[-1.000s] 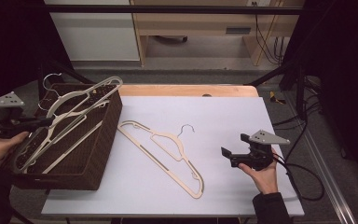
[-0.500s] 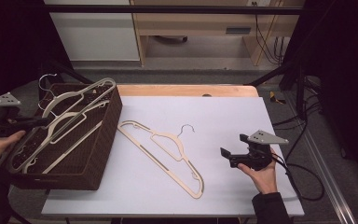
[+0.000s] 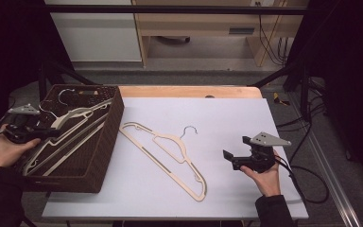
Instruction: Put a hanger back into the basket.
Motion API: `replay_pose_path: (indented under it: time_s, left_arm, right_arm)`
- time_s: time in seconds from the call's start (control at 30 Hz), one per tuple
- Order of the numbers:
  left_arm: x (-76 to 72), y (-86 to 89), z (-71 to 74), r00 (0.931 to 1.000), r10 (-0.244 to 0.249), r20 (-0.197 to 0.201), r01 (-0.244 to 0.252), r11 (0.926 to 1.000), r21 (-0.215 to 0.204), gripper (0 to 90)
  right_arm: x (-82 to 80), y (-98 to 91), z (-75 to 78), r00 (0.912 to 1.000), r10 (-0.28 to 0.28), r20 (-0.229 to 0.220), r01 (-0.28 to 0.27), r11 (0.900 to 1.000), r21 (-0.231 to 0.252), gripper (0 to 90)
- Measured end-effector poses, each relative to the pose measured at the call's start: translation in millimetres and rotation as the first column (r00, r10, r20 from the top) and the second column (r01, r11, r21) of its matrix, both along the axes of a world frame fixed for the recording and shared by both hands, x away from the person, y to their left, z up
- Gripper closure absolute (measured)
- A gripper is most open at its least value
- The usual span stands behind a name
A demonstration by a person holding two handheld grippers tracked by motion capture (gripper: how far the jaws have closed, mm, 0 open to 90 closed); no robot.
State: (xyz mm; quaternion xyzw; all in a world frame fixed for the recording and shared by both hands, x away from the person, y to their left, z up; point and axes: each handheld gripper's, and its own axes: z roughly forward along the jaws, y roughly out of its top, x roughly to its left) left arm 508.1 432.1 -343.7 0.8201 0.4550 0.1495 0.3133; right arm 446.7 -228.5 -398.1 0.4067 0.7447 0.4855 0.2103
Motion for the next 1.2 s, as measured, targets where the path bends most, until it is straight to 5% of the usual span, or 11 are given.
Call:
replay_pose_path:
  time_s: [0.1, 0.27, 0.33, 0.4, 0.83, 1.07, 1.13, 1.2]
  left_arm:
    - [1.4, 8.2, -8.1, 0.9989, 0.036, -0.031, -0.037, 0.9992, -0.015, 86.0]
    - [5.6, 11.7, -24.8, 0.9857, 0.146, -0.084, -0.140, 0.9872, 0.076, 83.4]
    - [6.9, 13.8, -26.7, 0.9801, 0.179, -0.085, -0.175, 0.9827, 0.062, 82.5]
    - [8.6, 15.5, -28.4, 0.9709, 0.226, -0.078, -0.219, 0.9713, 0.093, 79.9]
    - [3.7, 18.8, -34.0, 0.9518, 0.304, -0.038, -0.295, 0.9431, 0.153, 64.2]
    - [-13.0, 14.7, -19.6, 0.9608, 0.275, 0.033, -0.277, 0.9567, 0.089, 56.8]
    - [-25.9, 3.4, -10.4, 0.9636, 0.247, 0.101, -0.250, 0.9681, 0.014, 53.2]
    - [-34.1, -7.3, -2.5, 0.9659, 0.214, 0.146, -0.216, 0.9764, -0.002, 48.7]
  right_arm:
    - [-0.1, -0.6, 0.2, 1.0000, 0.003, 0.000, -0.003, 1.0000, -0.001, 7.5]
    - [0.5, 1.2, -0.9, 1.0000, 0.006, -0.007, -0.006, 1.0000, -0.003, 7.5]
    - [0.8, 2.2, -1.4, 1.0000, 0.003, -0.006, -0.003, 1.0000, 0.000, 7.5]
    - [1.0, 1.8, -1.7, 1.0000, 0.007, -0.006, -0.007, 1.0000, -0.007, 7.5]
    - [0.7, 1.9, -1.1, 1.0000, 0.003, -0.006, -0.003, 1.0000, -0.001, 7.4]
    - [-0.1, 0.2, 0.8, 1.0000, 0.001, 0.000, -0.001, 1.0000, 0.004, 7.3]
    - [-0.1, -0.3, 1.8, 1.0000, 0.003, 0.004, -0.003, 1.0000, 0.001, 7.4]
    - [-0.3, 0.5, 3.6, 1.0000, 0.003, 0.002, -0.003, 1.0000, 0.008, 7.5]
